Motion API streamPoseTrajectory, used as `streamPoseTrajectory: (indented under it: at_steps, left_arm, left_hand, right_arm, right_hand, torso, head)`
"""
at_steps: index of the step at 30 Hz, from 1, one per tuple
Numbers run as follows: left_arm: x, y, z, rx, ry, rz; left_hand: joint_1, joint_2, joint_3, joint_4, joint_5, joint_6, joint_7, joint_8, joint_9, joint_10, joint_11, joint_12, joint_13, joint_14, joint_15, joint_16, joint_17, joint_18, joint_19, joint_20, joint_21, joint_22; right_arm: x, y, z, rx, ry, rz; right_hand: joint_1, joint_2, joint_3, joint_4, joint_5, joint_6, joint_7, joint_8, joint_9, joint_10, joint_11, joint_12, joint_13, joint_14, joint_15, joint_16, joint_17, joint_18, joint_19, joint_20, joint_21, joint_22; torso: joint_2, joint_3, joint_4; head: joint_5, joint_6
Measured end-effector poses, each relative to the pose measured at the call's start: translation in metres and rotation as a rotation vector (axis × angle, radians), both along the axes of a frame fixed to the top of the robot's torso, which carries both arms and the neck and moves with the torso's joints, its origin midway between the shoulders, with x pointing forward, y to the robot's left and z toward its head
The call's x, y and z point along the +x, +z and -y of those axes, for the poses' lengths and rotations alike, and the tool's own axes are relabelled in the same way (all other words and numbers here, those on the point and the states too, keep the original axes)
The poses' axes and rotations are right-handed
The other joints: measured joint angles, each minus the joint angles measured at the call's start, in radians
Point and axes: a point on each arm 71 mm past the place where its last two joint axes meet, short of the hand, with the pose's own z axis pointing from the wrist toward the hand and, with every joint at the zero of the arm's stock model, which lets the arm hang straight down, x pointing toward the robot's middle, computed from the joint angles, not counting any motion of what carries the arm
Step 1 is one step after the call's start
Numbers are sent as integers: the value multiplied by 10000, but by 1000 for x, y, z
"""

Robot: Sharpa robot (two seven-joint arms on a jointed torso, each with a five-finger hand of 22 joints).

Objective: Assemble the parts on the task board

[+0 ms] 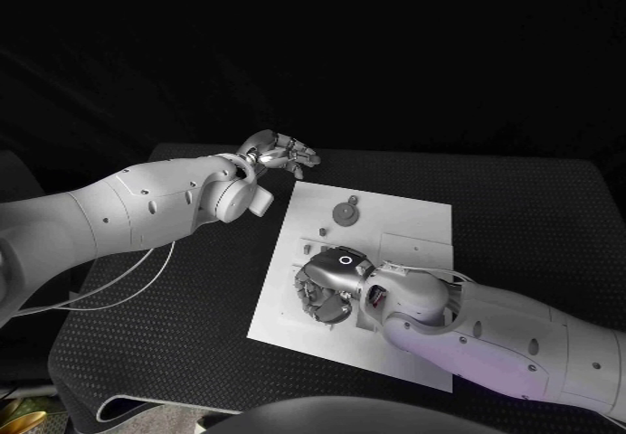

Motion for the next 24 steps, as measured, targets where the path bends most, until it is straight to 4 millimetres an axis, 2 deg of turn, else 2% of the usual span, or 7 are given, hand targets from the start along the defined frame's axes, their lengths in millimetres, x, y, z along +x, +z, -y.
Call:
streamPoseTrajectory:
  at_steps: [7,13,16,19,24]
  left_arm:
    - [0,0,0,0,-7,-11]
    - [0,0,0,2,-7,-18]
    - [0,0,0,5,1,-21]
    - [0,0,-1,7,5,-23]
    - [0,0,-1,8,7,-26]
  left_hand:
    - [0,0,0,0,0,0,0,0,0,0,0,0,1,0,0,0,-1,0,-1,1,0,9]
    - [0,0,0,0,0,0,0,0,1,0,-1,0,-9,0,0,0,8,-1,-1,1,0,8]
    - [0,0,0,0,0,0,0,0,1,0,-1,0,-9,0,0,0,7,0,-1,1,0,8]
    - [0,0,0,0,0,0,0,0,2,0,-1,0,-8,0,0,0,7,0,-1,2,0,7]
    - [0,0,0,0,0,0,0,0,2,1,-2,0,-8,0,0,0,6,1,-2,2,0,17]
  right_arm:
    - [1,0,0,43,-25,-59]
    - [1,0,0,75,-47,-69]
    - [1,-1,0,91,-58,-71]
    - [2,-1,1,106,-68,-76]
    - [2,-1,2,125,-99,-90]
  right_hand:
    - [-38,-40,-139,-57,0,-74,-15,-57,0,-110,38,-45,45,-43,42,0,-44,-2,-72,1,3,-1]
    - [-37,-41,-192,-54,0,-219,56,-175,2,-242,98,-155,69,-165,97,62,-84,-2,-113,41,15,-1]
    - [-37,-41,-220,-83,0,-377,140,-304,-21,-430,175,-282,70,-236,165,62,-114,-3,-221,76,39,-1]
    - [70,-153,-287,-110,29,-661,257,-475,-71,-750,269,-453,85,-448,273,120,-168,-2,-397,148,34,4]
    - [70,-282,-710,-166,385,-1186,490,-755,-161,-1332,510,-725,100,-889,500,296,-309,-12,-806,305,23,20]
  torso:
    - [0,4,0]
    - [0,3,1]
    - [1,3,5]
    - [0,3,5]
    - [0,3,4]
  head:
    - [-7,0]
    - [-8,1]
    - [-8,1]
    - [-8,-11]
    - [-8,-18]
